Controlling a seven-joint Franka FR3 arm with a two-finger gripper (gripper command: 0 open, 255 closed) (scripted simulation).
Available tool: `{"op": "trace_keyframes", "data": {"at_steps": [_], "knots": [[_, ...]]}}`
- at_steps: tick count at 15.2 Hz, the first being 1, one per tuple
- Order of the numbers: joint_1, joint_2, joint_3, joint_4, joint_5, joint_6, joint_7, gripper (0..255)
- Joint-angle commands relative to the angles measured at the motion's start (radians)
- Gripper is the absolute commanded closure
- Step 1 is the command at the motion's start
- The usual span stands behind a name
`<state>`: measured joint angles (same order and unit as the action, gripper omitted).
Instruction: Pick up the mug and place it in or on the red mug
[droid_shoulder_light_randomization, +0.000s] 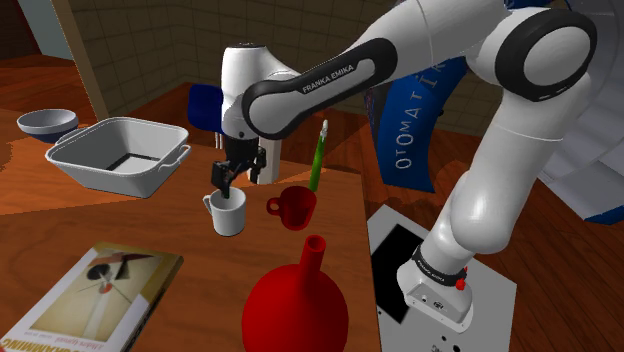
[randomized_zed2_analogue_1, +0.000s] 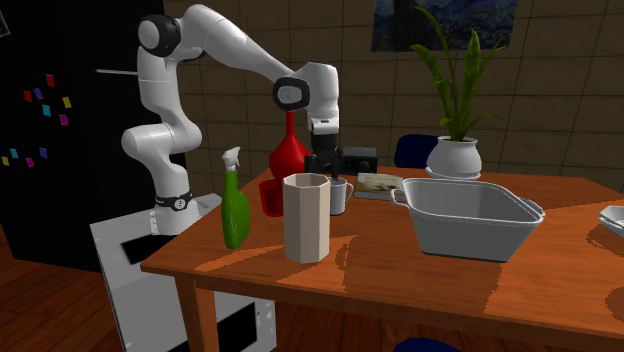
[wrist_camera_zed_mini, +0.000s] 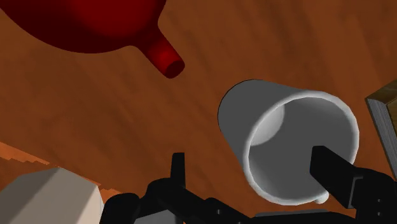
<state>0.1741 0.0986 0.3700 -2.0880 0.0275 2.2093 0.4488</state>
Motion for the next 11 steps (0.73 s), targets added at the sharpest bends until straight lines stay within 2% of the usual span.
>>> {"op": "trace_keyframes", "data": {"at_steps": [1, 5, 11], "knots": [[0.002, 0.019, 0.0, -0.008, -0.007, 0.027, 0.005, 0], [0.007, 0.056, -0.001, -0.03, -0.024, 0.083, 0.017, 0], [0.008, 0.056, -0.002, -0.03, -0.024, 0.083, 0.017, 0]]}}
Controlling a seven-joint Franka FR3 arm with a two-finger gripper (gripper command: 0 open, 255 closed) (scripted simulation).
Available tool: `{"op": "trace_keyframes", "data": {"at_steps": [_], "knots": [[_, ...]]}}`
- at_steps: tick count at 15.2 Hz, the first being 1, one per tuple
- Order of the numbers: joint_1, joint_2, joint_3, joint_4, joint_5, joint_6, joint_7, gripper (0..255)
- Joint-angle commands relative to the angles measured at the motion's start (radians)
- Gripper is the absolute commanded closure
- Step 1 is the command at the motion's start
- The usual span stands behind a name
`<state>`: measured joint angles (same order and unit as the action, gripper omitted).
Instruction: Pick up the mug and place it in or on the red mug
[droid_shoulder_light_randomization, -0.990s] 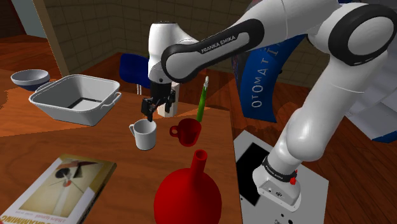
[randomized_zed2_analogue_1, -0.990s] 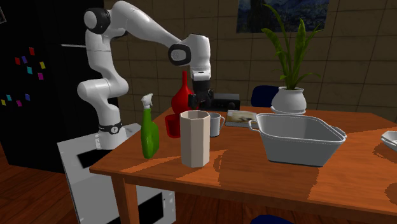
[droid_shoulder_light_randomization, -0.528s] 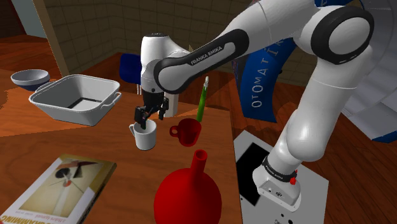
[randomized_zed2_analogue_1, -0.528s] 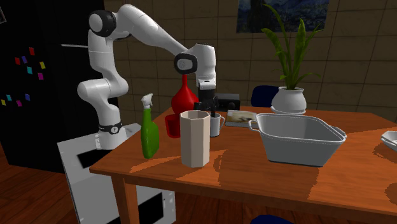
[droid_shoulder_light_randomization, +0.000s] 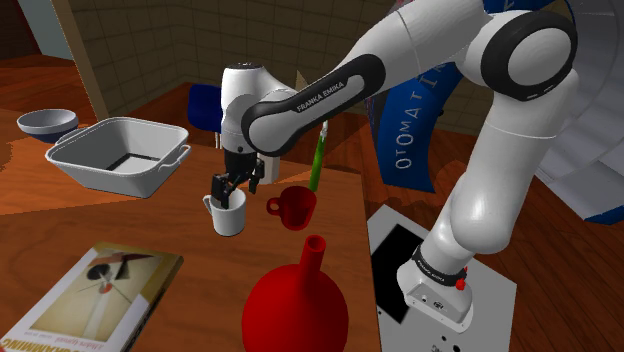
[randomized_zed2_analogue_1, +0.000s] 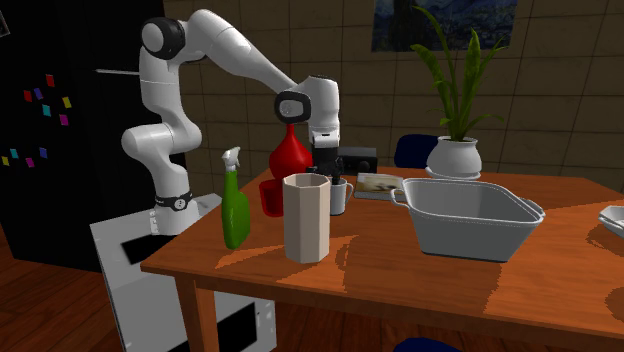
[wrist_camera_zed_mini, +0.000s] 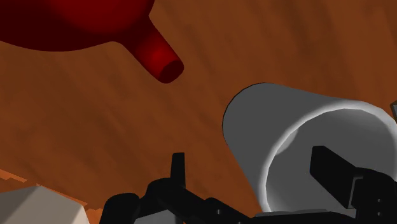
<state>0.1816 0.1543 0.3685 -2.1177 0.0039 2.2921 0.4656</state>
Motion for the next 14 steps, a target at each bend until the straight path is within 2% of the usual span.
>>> {"op": "trace_keyframes", "data": {"at_steps": [1, 2, 3, 12, 14], "knots": [[0.0, 0.0, 0.0, 0.0, 0.0, 0.0, 0.0, 0], [0.0, 0.0, 0.0, 0.0, 0.0, 0.0, 0.0, 0], [0.0, 0.0, 0.0, 0.0, 0.0, 0.0, 0.0, 255], [0.0, 0.0, 0.0, 0.0, 0.0, 0.0, 0.0, 255], [-0.002, -0.015, 0.001, 0.01, 0.007, -0.025, -0.004, 255]]}}
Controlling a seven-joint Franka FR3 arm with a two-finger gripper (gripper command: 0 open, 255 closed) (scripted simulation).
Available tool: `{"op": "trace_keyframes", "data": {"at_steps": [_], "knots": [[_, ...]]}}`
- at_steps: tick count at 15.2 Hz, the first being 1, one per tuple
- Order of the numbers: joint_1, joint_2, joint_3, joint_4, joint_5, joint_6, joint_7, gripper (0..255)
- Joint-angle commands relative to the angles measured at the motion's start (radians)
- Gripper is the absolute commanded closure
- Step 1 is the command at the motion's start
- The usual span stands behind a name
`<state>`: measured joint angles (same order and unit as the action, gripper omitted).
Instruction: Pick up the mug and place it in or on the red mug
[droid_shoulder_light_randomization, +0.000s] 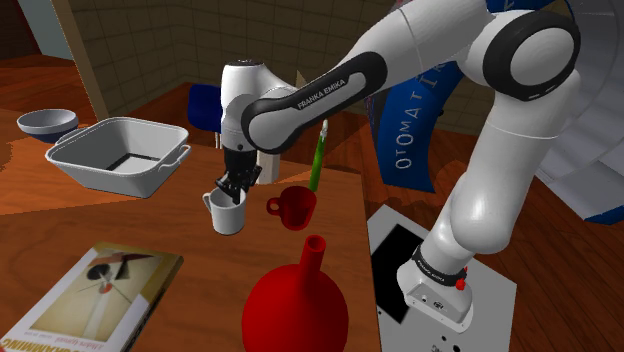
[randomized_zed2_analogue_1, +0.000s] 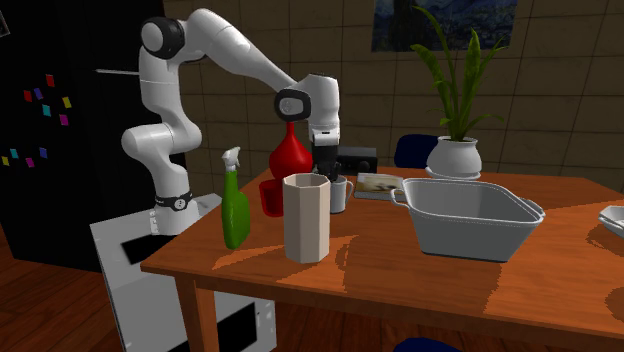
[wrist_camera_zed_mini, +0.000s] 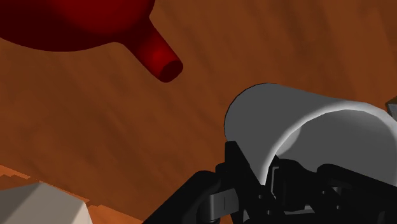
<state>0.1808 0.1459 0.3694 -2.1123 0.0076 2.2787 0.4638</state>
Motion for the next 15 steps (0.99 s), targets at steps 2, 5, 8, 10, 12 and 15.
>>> {"op": "trace_keyframes", "data": {"at_steps": [2, 5, 8, 10, 12, 15], "knots": [[-0.002, -0.022, 0.002, 0.016, 0.009, -0.036, -0.005, 255], [-0.004, -0.043, 0.003, 0.034, 0.018, -0.074, -0.01, 255], [-0.006, -0.061, 0.003, 0.055, 0.026, -0.112, -0.014, 255], [-0.007, -0.073, 0.003, 0.069, 0.03, -0.138, -0.016, 255], [-0.008, -0.084, 0.003, 0.085, 0.034, -0.163, -0.018, 255], [-0.009, -0.098, 0.003, 0.11, 0.039, -0.202, -0.02, 255]]}}
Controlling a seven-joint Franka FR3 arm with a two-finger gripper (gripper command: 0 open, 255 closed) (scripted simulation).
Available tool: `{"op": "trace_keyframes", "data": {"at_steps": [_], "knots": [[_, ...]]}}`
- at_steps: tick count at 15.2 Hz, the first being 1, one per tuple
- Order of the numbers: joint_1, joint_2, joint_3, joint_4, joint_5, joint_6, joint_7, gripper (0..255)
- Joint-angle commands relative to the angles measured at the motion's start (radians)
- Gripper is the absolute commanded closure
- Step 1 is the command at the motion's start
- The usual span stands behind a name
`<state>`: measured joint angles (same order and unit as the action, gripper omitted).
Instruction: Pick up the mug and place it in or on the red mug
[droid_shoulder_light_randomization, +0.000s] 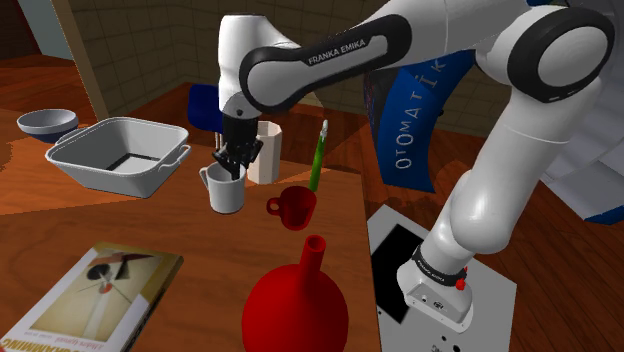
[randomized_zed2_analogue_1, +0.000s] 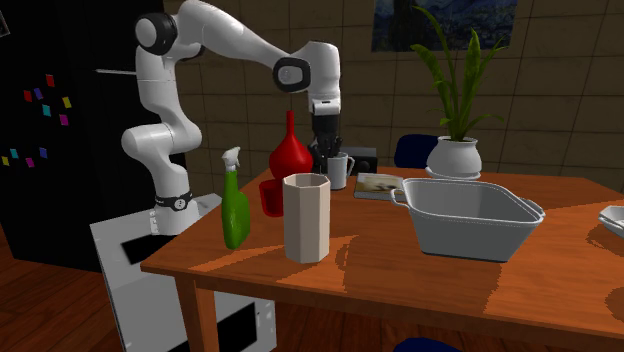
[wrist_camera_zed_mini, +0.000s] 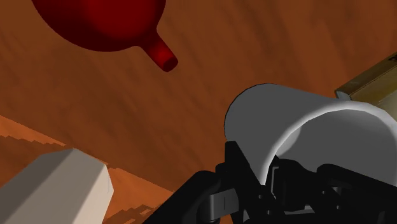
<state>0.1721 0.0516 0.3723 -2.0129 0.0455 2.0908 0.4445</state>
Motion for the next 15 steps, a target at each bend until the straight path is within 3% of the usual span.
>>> {"op": "trace_keyframes", "data": {"at_steps": [1, 15], "knots": [[-0.001, -0.008, 0.0, 0.019, 0.003, -0.027, -0.001, 255], [-0.004, -0.048, -0.003, 0.165, 0.014, -0.21, -0.002, 255]]}}
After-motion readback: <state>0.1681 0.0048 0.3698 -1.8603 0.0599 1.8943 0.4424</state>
